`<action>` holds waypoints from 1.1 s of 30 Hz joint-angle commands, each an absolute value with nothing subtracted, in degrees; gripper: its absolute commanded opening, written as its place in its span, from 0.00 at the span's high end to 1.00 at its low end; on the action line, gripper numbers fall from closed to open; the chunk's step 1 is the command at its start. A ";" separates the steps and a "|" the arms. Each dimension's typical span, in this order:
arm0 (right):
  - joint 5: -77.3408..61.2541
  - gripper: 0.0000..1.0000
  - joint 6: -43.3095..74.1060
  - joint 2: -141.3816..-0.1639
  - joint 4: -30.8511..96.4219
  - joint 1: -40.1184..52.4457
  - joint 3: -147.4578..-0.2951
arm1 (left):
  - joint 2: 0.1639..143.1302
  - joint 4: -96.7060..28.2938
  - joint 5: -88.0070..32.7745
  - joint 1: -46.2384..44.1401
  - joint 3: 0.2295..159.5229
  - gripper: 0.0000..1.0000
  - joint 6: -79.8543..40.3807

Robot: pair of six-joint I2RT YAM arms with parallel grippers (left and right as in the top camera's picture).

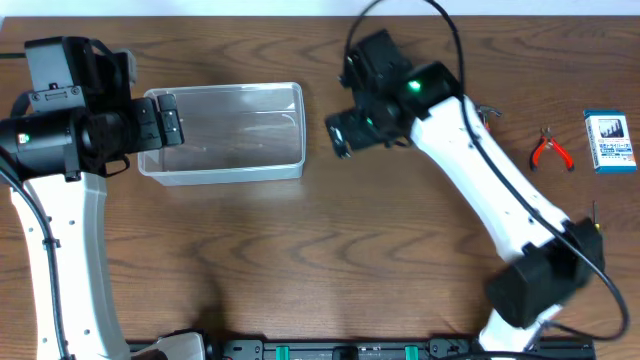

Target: Pack container

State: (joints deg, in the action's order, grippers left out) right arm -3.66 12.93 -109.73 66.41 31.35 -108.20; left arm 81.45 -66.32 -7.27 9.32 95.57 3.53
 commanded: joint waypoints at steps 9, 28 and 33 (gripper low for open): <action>4.49 0.01 24.84 -122.26 70.48 35.07 -127.11 | 81.62 -67.35 -6.79 9.58 96.62 0.02 4.47; 4.64 0.01 27.81 -128.27 69.84 36.07 -127.07 | 81.62 -69.93 -6.83 9.58 96.60 0.02 1.65; 2.76 0.01 27.46 -128.29 66.67 36.71 -127.07 | 81.62 -70.50 -6.83 9.56 96.60 0.02 1.63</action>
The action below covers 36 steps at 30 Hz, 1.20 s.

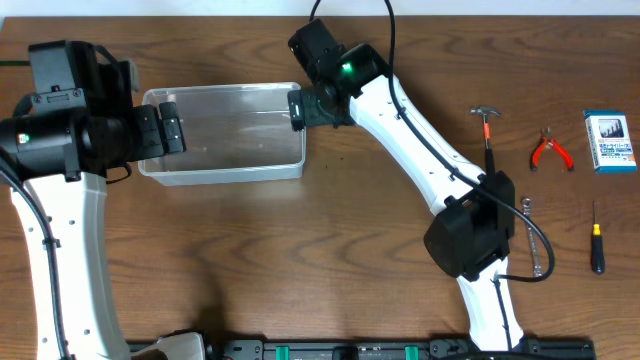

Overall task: Pack container
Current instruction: 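Reach the right gripper to the container's right rim and grip it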

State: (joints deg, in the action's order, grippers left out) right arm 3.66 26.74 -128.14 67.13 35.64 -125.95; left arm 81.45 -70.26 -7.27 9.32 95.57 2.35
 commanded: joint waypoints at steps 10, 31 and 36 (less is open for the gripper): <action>8.60 0.01 38.33 -130.30 67.07 39.00 -127.07 | 81.62 -70.91 -6.83 9.58 96.60 0.02 1.65; 6.85 0.01 39.35 -136.09 63.86 37.15 -127.07 | 81.62 -73.08 -6.81 9.58 96.60 0.02 1.65; 7.09 0.04 38.89 -136.16 63.66 37.15 -127.07 | 81.62 -73.32 -6.81 9.58 96.60 0.02 1.65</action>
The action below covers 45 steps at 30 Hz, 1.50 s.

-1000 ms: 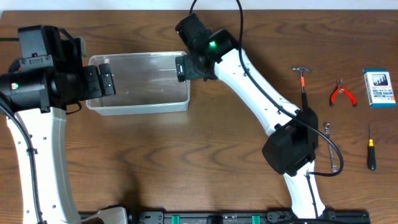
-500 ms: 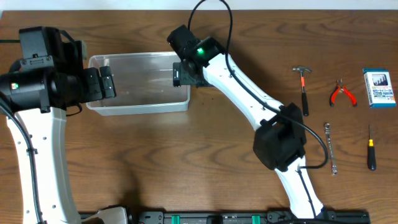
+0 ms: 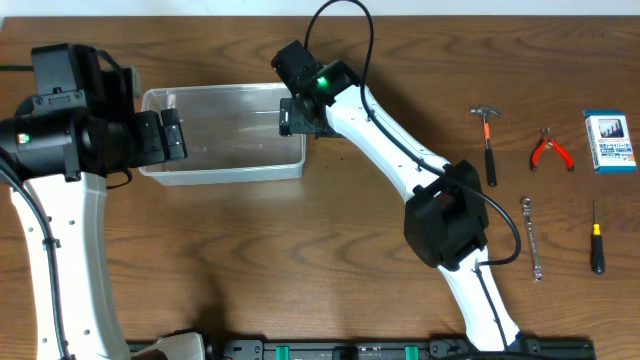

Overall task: Pack container
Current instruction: 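Reach the right gripper to the container's right rim and grip it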

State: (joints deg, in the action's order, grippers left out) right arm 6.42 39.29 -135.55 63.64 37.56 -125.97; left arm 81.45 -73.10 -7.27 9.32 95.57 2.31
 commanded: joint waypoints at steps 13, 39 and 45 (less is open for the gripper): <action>5.32 0.03 38.06 -139.46 63.94 37.15 -127.07 | 81.62 -73.30 -6.81 9.58 96.60 0.02 1.67; 5.34 0.21 35.46 -139.63 68.90 36.53 -133.60 | 81.62 -73.28 -6.81 9.58 96.60 0.02 1.67; 5.34 0.44 35.48 -139.63 70.30 36.32 -136.40 | 81.62 -73.32 -6.81 9.58 96.60 0.02 1.67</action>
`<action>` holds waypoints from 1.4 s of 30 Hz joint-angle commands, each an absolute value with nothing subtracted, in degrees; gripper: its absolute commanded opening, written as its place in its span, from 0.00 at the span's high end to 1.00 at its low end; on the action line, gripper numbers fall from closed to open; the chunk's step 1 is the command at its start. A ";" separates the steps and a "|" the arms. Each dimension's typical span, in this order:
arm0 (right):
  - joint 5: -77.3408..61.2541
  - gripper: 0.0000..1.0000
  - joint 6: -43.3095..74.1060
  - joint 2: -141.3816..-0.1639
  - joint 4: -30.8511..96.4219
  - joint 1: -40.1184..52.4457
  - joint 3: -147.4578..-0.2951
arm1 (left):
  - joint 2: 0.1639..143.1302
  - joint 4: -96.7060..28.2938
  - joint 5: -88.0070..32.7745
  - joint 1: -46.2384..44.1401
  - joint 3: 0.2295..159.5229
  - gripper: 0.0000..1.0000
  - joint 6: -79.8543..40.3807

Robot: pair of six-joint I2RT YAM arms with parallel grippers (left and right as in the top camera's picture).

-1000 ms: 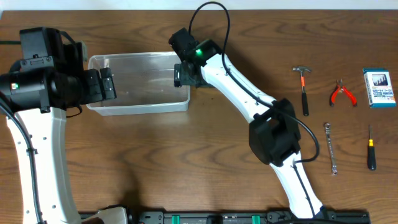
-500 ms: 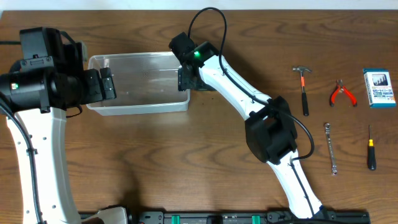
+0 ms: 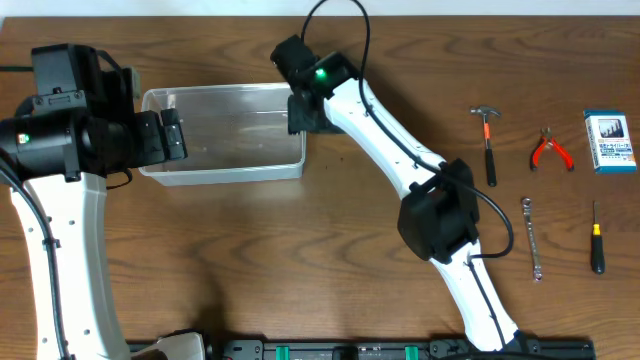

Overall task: Pack container
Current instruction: 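Reach the right gripper to the container's right rim and grip it, then drag the clear container rightward toward the tools with the right gripper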

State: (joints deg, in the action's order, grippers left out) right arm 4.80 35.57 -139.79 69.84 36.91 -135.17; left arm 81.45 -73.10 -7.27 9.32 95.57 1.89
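Note:
A clear plastic container [image 3: 225,140] lies on the wooden table at the upper left, and nothing shows inside it. My left gripper [image 3: 166,135] sits over the container's left rim, its dark fingers overlapping the wall; its grip cannot be made out. My right gripper [image 3: 298,112] hangs at the container's right rim, fingers mostly hidden under the wrist. On the right lie a hammer [image 3: 487,140], red pliers [image 3: 550,150], a blue box [image 3: 609,140], a wrench [image 3: 532,236] and a screwdriver [image 3: 597,240].
The right arm [image 3: 400,160] stretches diagonally across the middle of the table from its base [image 3: 440,225]. The left arm's white link [image 3: 60,240] runs down the left side. A black rail [image 3: 340,350] lines the front edge.
My right gripper shifted slightly right and up, from just inside the container's right end to its right rim. The left gripper, the container and the tools stayed put.
The right gripper hung right of the container, its arm covering the tools. It then stood at the container's right wall, then just inside that end, and now at the rim again. The left gripper stayed at the left rim throughout.

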 commanded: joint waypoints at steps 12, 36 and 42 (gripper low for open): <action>5.34 0.68 35.51 -139.63 70.89 36.34 -136.40 | 81.62 -73.32 -6.81 9.58 96.60 0.02 1.67; 6.17 0.99 32.42 -139.39 76.12 34.87 -136.42 | 81.62 -73.73 -6.79 9.58 96.60 0.02 1.67; 6.20 0.99 28.73 -137.75 83.29 32.14 -136.46 | 81.62 -73.69 -6.79 9.58 96.60 0.02 1.67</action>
State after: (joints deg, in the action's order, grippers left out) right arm 4.93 31.90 -139.52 81.14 34.35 -136.05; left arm 81.45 -73.47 -7.27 9.32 95.57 1.89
